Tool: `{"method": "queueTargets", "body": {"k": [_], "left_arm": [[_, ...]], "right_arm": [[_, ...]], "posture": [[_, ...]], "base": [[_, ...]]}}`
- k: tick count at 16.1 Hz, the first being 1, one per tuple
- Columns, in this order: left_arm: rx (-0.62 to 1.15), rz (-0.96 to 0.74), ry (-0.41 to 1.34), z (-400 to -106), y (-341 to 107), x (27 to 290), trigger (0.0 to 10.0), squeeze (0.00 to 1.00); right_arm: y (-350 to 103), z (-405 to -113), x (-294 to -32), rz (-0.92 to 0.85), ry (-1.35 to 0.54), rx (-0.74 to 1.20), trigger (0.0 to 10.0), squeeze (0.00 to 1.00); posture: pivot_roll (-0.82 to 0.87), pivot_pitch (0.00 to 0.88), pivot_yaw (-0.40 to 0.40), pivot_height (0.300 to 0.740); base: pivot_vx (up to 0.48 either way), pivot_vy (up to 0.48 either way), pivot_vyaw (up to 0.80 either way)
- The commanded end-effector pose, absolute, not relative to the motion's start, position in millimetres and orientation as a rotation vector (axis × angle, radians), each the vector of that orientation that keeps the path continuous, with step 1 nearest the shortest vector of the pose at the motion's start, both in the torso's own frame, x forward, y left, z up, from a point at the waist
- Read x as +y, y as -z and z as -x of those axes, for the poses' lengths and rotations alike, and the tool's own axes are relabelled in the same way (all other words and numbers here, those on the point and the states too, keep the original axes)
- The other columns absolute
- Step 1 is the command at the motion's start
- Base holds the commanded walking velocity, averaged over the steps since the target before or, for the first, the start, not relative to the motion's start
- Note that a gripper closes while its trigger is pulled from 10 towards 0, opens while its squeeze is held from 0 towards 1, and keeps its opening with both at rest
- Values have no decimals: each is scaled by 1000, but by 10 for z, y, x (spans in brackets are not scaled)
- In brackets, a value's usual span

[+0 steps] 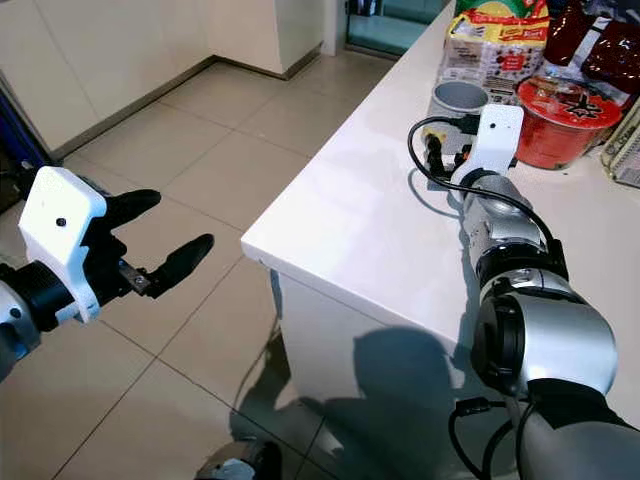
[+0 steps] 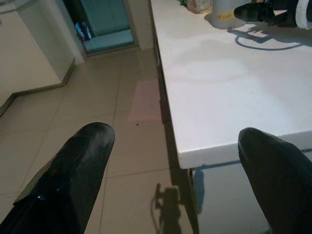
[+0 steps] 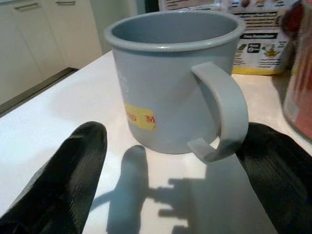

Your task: Setting the table

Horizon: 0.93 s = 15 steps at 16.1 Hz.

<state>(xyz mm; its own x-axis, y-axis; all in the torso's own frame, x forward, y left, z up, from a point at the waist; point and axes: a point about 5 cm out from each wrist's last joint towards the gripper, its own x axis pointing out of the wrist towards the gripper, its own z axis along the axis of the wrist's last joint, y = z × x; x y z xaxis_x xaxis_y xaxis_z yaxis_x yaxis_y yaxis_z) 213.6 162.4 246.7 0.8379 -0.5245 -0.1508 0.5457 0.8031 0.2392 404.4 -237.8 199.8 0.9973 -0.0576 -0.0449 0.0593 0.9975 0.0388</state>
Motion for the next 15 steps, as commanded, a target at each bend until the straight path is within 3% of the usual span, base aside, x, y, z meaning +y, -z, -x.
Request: {"method": "queueTargets", "body": {"k": [1,7,8,9,10,11,15], "left_arm": [[62,-298,577,-2096,-2522,1628,10000,0],[68,-297,572,-2079,-2522,1628,10000,0],[67,-296,572,-2077,-2526,1624,10000,0],[66,-295,572,-2071,-2526,1624,10000,0],[68,-288,579,-2053,-2526,1623,10000,0],[72,-282,595,-2037,-2522,1614,10000,0],[73,-251,654,-1976,-2520,1557,10000,0]], "right_arm": [[-2071,-4073,-2341,-45,44,32,10000,0],[-2063,-4063,-2374,-33,77,27,10000,0],[-2077,-4069,-2364,-17,82,23,6078,0],[-2080,-4071,-2361,-5,87,23,4667,0],[-2083,-4072,-2361,8,97,25,2000,0],[-2086,-4072,-2369,13,108,27,431,0],[-2091,-4073,-2384,29,128,34,0,0]], "posture": [[473,125,68,740],[471,124,70,740],[472,124,69,740],[472,123,68,740],[473,121,68,740],[474,121,67,740],[478,121,63,740]], "base": [[0,0,0],[0,0,0],[0,0,0],[0,0,0],[0,0,0],[0,0,0],[0,0,0]]}}
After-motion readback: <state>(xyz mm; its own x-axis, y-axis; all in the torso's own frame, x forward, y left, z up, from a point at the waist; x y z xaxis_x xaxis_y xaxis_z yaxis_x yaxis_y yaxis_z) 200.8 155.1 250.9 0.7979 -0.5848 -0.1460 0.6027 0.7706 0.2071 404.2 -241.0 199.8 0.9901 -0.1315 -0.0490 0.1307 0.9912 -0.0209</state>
